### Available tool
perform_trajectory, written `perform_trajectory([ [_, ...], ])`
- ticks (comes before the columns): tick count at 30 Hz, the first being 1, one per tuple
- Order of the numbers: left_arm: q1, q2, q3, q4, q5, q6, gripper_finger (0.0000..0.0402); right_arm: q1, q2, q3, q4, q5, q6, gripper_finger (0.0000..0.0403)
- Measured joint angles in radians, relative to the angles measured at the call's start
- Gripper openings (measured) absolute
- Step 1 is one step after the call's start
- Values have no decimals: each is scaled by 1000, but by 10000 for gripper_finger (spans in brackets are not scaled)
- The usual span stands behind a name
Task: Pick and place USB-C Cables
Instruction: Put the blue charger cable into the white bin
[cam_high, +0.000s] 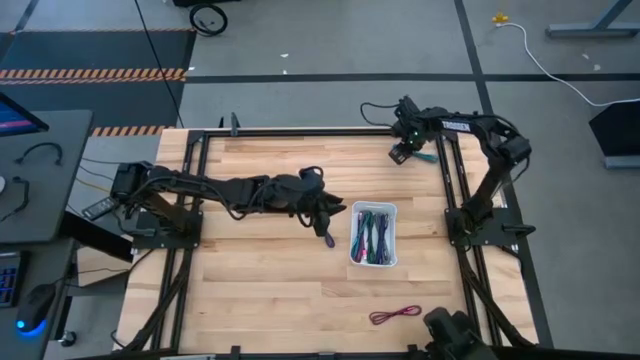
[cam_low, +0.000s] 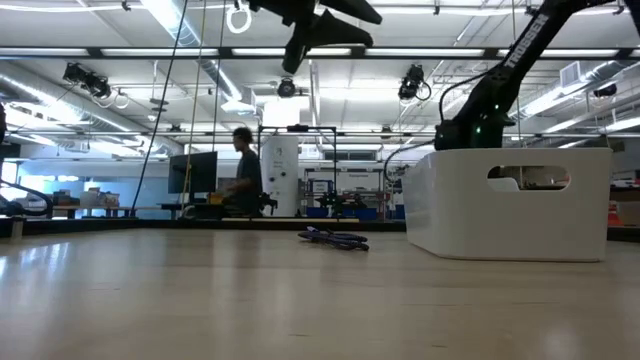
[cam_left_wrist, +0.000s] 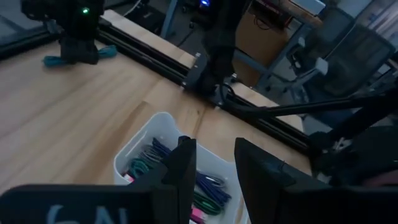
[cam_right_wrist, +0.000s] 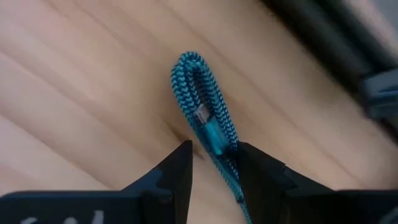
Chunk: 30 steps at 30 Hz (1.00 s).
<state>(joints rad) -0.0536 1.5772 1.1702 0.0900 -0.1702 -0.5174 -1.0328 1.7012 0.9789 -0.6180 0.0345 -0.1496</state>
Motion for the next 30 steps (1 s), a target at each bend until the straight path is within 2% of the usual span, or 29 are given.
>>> perform_trajectory([
  [6,-8,0,0,-17,-1,-47,116,-4,80,27,-32,36,-46,118],
  [9,-8,0,0,-31,-1,-63,116,-9,86,26,-31,32,-78,84],
  [12,-8,0,0,-43,-1,-66,116,-14,70,24,-8,37,-91,30],
  [15,-8,-9,0,-83,-1,-66,116,-15,35,18,0,45,-52,19],
  [18,4,-23,0,-150,-1,-48,116,-10,-38,17,-9,36,62,20],
  [23,42,-44,1,-221,-3,10,116,43,-214,0,-12,-62,309,19],
  [27,77,-66,2,-271,-9,74,116,148,-396,-27,-29,-76,522,19],
  [30,101,-82,0,-313,-10,131,116,274,-534,-45,-27,-61,724,19],
])
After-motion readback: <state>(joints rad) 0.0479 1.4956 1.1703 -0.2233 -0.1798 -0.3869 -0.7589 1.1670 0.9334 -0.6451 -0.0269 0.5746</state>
